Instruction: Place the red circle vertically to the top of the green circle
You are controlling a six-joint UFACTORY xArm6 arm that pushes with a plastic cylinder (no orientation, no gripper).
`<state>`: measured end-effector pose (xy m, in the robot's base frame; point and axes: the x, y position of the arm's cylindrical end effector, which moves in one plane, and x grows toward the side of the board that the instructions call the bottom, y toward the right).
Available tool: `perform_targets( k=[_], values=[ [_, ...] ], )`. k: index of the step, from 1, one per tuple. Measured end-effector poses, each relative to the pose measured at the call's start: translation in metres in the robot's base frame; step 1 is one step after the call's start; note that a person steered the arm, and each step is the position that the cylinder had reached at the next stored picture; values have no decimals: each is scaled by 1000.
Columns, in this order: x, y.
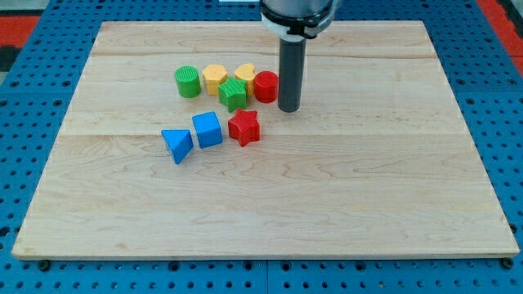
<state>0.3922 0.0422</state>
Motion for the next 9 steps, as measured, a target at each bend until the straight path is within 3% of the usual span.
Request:
perform_targets(
  k=[2,4,8,9],
  values=[
    [-7,4],
    [-30,-48],
    [-119,-50],
    [-136,-94]
  ],
)
